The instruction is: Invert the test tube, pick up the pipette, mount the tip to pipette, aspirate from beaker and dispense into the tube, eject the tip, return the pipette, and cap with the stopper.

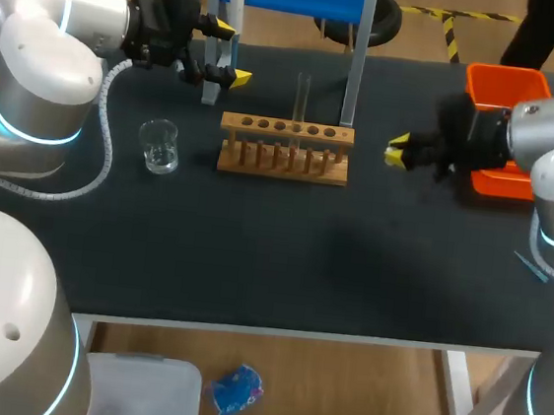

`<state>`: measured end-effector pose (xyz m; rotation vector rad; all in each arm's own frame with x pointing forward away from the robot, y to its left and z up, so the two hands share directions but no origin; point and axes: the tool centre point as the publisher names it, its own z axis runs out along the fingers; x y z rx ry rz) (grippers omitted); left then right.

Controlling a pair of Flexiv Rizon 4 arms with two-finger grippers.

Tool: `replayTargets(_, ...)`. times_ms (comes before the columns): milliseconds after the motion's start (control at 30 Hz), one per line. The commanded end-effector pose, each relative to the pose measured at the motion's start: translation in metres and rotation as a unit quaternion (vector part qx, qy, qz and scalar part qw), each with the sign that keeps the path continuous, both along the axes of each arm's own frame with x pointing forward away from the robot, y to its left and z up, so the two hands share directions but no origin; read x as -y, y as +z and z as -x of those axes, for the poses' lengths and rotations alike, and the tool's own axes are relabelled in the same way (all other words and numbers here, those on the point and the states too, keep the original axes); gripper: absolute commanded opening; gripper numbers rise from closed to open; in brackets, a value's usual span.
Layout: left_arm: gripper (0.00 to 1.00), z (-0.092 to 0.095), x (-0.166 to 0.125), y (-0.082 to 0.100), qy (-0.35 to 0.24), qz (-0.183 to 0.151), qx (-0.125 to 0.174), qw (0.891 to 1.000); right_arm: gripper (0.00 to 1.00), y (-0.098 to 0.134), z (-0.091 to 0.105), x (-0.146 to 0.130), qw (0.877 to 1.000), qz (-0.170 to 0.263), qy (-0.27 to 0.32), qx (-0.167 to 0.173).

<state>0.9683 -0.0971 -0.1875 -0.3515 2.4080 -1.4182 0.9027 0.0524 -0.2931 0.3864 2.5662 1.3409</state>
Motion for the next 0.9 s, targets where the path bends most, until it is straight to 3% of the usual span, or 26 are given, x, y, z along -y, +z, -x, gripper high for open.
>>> replayTargets(33,1.00,0.000,-0.001,0.000,-0.002,0.001,0.000,1.000,0.00,0.024,-0.011,-0.009,1.000,0.006,-0.002,0.003)
replayTargets(500,1.00,0.000,-0.001,0.000,-0.002,0.001,0.000,1.000,0.00,0.080,-0.048,-0.061,1.000,0.006,-0.009,0.007)
replayTargets(900,1.00,0.000,-0.001,0.000,-0.002,0.001,0.000,1.000,0.00,0.083,-0.051,-0.067,1.000,0.005,-0.007,0.009)
